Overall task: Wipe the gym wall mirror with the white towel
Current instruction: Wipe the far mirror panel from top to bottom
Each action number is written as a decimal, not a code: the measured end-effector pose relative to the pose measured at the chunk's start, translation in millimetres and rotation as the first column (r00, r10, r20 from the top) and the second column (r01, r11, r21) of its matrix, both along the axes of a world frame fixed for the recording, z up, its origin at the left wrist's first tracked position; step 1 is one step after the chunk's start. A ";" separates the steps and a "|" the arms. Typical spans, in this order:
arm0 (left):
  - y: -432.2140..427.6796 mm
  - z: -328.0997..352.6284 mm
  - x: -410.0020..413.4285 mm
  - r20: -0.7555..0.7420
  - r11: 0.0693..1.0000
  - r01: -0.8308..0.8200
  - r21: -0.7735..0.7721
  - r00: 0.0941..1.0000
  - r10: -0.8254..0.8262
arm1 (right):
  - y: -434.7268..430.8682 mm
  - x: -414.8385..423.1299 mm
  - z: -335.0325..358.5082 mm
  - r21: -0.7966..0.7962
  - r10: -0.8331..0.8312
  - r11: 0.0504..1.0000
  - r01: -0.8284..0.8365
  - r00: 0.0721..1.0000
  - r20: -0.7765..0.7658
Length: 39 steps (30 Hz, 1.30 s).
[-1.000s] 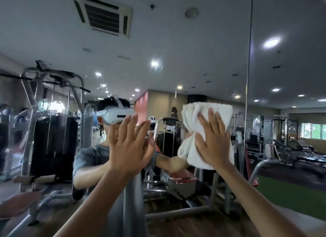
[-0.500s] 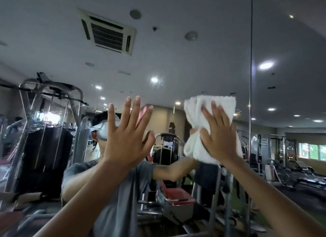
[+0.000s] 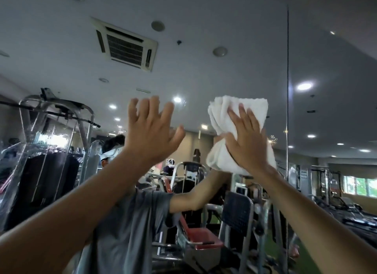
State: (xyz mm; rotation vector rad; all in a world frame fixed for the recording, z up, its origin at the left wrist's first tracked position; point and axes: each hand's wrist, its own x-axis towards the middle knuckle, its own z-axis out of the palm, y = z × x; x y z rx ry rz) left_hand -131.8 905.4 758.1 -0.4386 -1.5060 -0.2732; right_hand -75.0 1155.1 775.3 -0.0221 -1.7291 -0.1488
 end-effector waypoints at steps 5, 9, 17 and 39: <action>-1.9 44.0 -17.3 -0.037 0.992 -0.105 -0.076 0.994 0.102 | -42.4 -13.9 -12.4 0.284 0.018 0.958 -0.034 0.998 0.058; -6.6 43.0 -22.2 -0.016 0.982 -0.137 -0.132 0.991 0.136 | 14.3 -4.0 -4.1 0.530 0.022 0.845 -0.078 0.993 0.112; -5.0 44.1 -22.9 0.012 0.992 -0.082 -0.092 0.996 0.084 | -47.4 -21.9 40.6 0.102 0.014 0.995 -0.007 0.997 -0.070; -12.1 86.9 -31.4 -0.011 0.991 -0.079 -0.110 0.997 0.078 | 22.4 -3.8 96.7 0.228 0.046 0.973 -0.042 0.999 -0.010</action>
